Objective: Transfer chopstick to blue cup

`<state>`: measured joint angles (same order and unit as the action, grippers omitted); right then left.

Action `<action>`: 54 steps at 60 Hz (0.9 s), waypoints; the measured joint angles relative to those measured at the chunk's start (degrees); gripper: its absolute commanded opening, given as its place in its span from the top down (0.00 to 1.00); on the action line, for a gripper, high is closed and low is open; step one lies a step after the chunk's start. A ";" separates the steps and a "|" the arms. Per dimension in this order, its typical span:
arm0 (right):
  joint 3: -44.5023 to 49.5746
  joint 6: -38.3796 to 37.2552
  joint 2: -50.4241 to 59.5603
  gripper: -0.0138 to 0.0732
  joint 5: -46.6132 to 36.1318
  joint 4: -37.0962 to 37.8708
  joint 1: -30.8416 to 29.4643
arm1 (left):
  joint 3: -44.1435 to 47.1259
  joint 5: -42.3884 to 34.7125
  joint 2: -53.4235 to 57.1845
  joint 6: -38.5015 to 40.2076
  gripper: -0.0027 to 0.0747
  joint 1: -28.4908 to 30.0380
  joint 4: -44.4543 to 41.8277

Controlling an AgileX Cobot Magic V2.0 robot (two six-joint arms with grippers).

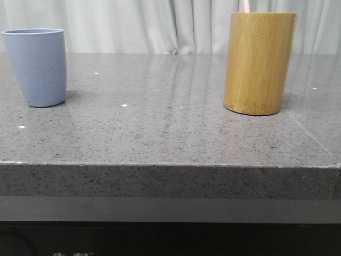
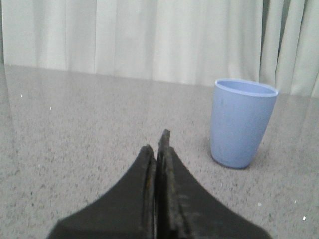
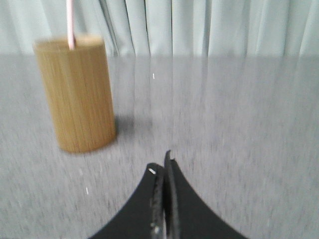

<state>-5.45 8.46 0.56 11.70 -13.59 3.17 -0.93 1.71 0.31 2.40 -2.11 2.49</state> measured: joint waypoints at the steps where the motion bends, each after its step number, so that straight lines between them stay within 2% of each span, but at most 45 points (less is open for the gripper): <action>1: -0.75 0.00 0.00 0.96 0.34 0.00 0.00 | -0.68 0.13 0.00 0.00 0.99 0.00 0.00; 12: -12.66 0.00 -1.06 0.96 5.03 0.59 0.00 | -16.04 7.62 -1.95 0.00 0.99 0.00 -2.13; 25: -24.93 0.00 -12.53 0.96 8.63 0.97 0.00 | -33.54 19.33 -18.46 0.00 0.99 0.00 -3.99; 34: -29.88 0.00 -21.38 0.96 9.40 0.95 0.00 | -37.01 21.40 -27.59 0.00 0.99 0.00 -2.49; 45: -30.82 0.00 -26.12 0.95 10.33 0.95 0.00 | -37.07 21.78 -30.65 0.00 0.99 0.00 -1.39; 50: -30.82 0.00 -26.34 0.88 10.47 0.95 0.00 | -37.07 21.78 -30.65 0.00 0.93 0.00 -1.39; 54: -30.82 0.00 -26.34 0.72 10.47 0.85 0.00 | -37.07 21.78 -30.65 0.00 0.79 0.00 -1.39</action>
<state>-36.27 8.46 -25.78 22.17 -12.73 3.17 -38.00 23.49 -30.34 2.40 -2.11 1.10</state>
